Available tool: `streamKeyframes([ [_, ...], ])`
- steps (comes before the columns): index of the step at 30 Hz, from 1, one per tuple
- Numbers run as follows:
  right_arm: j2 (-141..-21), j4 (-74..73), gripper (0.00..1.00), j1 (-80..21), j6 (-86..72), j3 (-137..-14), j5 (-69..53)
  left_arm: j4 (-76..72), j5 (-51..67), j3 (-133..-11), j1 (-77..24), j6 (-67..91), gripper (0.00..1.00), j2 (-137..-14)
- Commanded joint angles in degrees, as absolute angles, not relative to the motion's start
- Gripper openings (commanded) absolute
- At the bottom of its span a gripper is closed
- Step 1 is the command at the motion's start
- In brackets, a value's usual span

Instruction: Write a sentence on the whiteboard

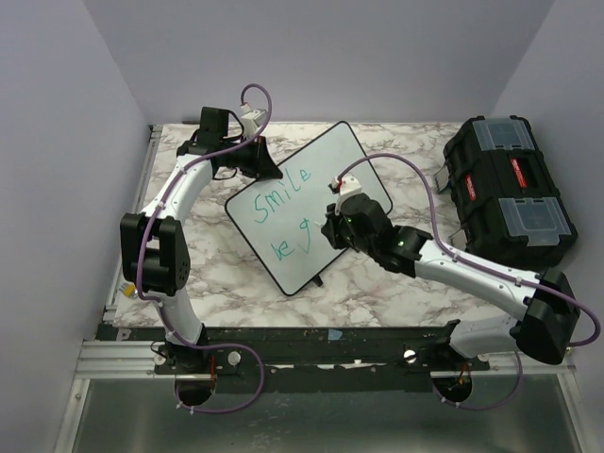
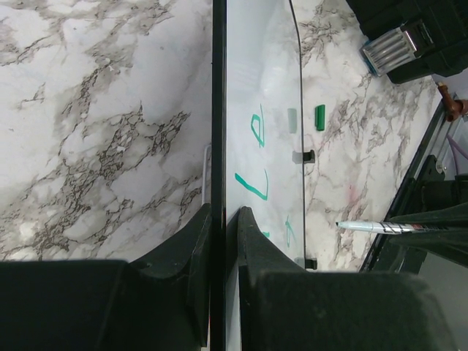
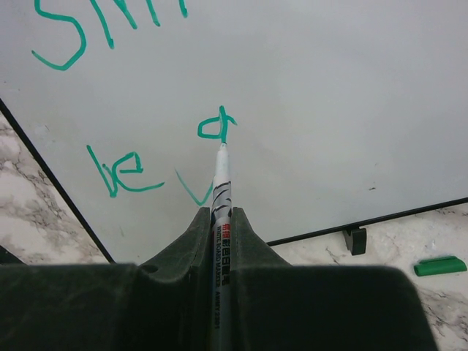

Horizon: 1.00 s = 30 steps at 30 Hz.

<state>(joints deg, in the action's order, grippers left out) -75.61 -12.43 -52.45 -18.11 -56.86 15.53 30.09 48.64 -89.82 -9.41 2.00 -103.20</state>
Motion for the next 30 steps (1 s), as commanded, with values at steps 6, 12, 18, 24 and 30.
streamKeyframes([
  [6, -74.0, -10.8, 0.01, -52.4, -20.3, -54.6, 14.8, 27.1, 45.8, -88.0, -9.8, -2.7, 0.0, -102.2],
  [12, -73.4, -11.0, 0.01, -52.4, -20.4, -54.0, 14.8, 26.9, 45.8, -88.3, -9.8, -2.5, 0.0, -102.7],
  [18, -74.9, -10.2, 0.01, -52.4, -19.6, -54.7, 14.2, 27.1, 45.8, -88.1, -9.7, -2.6, 0.0, -102.4],
  [24, -77.9, -8.4, 0.01, -52.4, -19.6, -56.0, 18.5, 26.8, 45.7, -87.8, -9.8, -2.7, 0.0, -102.1],
  [30, -81.5, -7.5, 0.01, -52.4, -19.2, -58.6, 20.3, 26.7, 45.7, -87.7, -9.7, -2.7, 0.0, -102.0],
])
